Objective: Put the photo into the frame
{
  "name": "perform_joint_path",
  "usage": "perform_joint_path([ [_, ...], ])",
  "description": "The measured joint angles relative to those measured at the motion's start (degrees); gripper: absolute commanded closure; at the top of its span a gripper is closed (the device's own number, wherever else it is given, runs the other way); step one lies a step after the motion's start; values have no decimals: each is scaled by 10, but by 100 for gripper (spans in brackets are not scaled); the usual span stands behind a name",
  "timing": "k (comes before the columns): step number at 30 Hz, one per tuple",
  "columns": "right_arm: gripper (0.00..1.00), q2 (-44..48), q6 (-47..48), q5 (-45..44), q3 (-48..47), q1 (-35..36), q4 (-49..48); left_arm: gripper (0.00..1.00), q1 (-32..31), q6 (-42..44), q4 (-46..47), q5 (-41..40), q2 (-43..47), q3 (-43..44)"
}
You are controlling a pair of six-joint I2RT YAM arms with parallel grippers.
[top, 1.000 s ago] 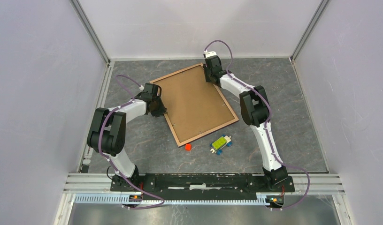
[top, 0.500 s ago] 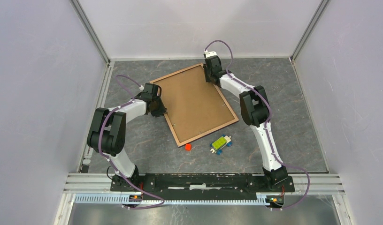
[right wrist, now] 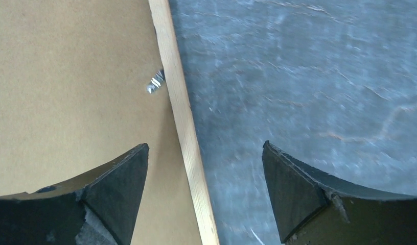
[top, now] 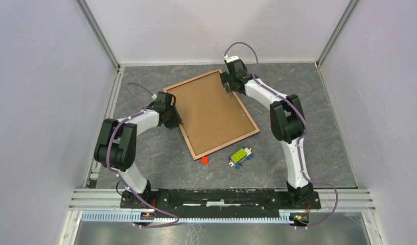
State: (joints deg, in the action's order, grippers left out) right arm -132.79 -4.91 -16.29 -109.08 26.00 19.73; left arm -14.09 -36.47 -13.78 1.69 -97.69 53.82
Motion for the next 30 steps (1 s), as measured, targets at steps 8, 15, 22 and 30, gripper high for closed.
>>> perform_joint_path([
  [8,2,203,-2,-37,205,33,-29,33,-8,0,9,0,42,-40],
  [15,2,280,-43,2,313,80,-66,23,-9,0,19,-3,105,-101],
  [22,8,372,-89,85,483,110,-124,16,-9,-1,53,-31,216,-189],
  [30,16,401,-103,75,553,277,-215,5,-9,-16,95,-68,352,-270],
])
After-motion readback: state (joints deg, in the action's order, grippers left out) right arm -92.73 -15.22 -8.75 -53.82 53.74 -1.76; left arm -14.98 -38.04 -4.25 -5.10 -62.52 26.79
